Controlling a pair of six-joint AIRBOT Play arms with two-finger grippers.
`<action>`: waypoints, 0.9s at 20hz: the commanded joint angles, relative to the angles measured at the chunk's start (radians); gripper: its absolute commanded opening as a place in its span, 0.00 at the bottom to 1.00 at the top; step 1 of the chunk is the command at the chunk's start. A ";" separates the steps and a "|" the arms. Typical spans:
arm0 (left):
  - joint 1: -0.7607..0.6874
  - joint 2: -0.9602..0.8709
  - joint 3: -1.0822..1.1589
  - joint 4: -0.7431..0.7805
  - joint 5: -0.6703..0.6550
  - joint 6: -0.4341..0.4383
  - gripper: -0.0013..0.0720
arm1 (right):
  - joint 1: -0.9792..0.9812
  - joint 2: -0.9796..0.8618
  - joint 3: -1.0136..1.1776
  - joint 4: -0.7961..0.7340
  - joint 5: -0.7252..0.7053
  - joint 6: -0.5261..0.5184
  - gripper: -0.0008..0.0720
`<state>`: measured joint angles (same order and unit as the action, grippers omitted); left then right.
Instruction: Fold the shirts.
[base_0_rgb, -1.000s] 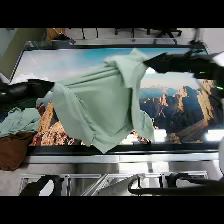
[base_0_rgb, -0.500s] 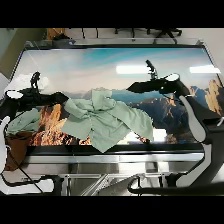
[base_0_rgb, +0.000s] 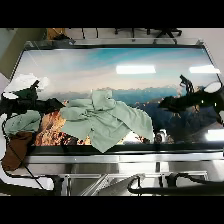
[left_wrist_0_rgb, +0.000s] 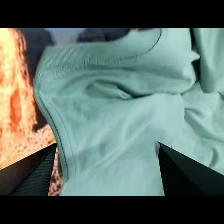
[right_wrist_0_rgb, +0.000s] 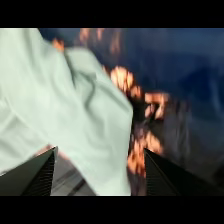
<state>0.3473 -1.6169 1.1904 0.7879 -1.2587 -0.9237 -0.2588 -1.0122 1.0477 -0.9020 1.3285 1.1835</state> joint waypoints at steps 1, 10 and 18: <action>-0.002 -0.006 -0.042 -0.002 -0.026 -0.001 0.97 | 0.003 0.169 -0.310 -0.013 -0.068 0.047 0.83; 0.001 -0.006 -0.044 -0.001 -0.031 -0.005 0.97 | 0.119 0.056 -0.437 0.100 -0.388 -0.048 0.83; -0.002 -0.006 -0.044 -0.002 -0.031 -0.012 0.89 | 0.119 -0.126 -0.349 0.532 -0.379 -0.441 0.04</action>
<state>0.3466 -1.6226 1.1469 0.7864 -1.2903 -0.9314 -0.1417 -1.0885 0.6476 -0.5598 0.9447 0.8986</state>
